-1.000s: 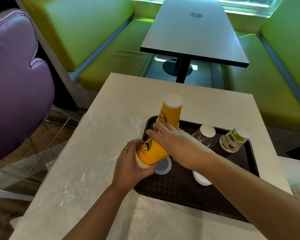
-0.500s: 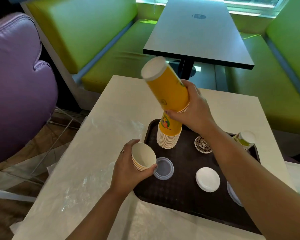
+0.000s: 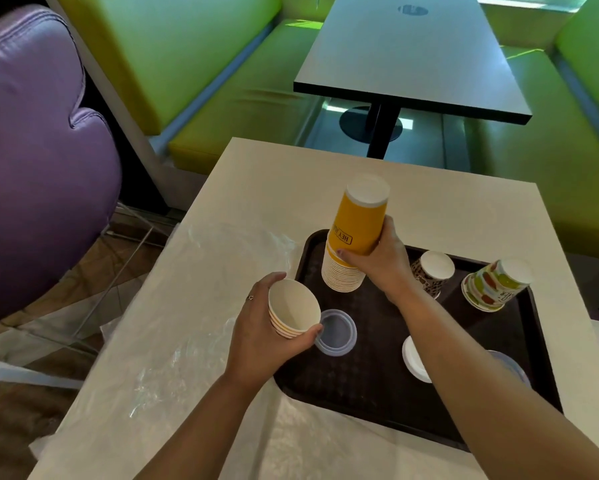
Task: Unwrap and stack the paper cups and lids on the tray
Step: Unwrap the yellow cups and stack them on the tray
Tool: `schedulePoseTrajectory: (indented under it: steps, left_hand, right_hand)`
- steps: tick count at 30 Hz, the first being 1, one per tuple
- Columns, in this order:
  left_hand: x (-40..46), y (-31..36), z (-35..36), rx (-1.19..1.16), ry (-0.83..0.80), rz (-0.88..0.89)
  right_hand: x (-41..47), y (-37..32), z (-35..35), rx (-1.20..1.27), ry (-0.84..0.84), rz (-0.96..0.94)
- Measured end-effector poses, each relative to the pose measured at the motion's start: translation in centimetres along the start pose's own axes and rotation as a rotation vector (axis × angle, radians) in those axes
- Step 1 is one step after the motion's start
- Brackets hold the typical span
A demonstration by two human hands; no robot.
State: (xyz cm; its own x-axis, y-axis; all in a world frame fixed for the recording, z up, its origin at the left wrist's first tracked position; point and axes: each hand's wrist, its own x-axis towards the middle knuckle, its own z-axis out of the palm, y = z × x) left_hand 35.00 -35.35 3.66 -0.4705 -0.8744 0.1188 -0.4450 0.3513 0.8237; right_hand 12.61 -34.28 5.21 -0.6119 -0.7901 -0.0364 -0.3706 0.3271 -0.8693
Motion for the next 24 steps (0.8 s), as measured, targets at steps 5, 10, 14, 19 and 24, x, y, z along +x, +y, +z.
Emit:
schedulePoseTrajectory:
  steps: [5,10,14,19,24]
  left_hand:
    - [0.0,0.0,0.1,0.008,-0.006,-0.003]
    - [0.0,-0.1,0.0,0.006,-0.003,-0.002]
    - [-0.1,-0.1,-0.1,-0.017,0.003,-0.012]
    - [-0.4,-0.4,-0.2,-0.061,0.031,-0.006]
    - [-0.7,-0.4,-0.1,-0.04,0.06,0.038]
  right_hand:
    - [-0.1,0.7,0.8,-0.082,0.046,-0.008]
    - [-0.6,0.5,0.7,-0.077,0.1,0.007]
    - [-4.9,-1.0,0.7,-0.041,0.469,-0.361]
    - [-9.0,-3.2,2.9,-0.044,-0.234,-0.407]
    - [-9.3,-2.9,4.5,-0.162,-0.498,-0.245]
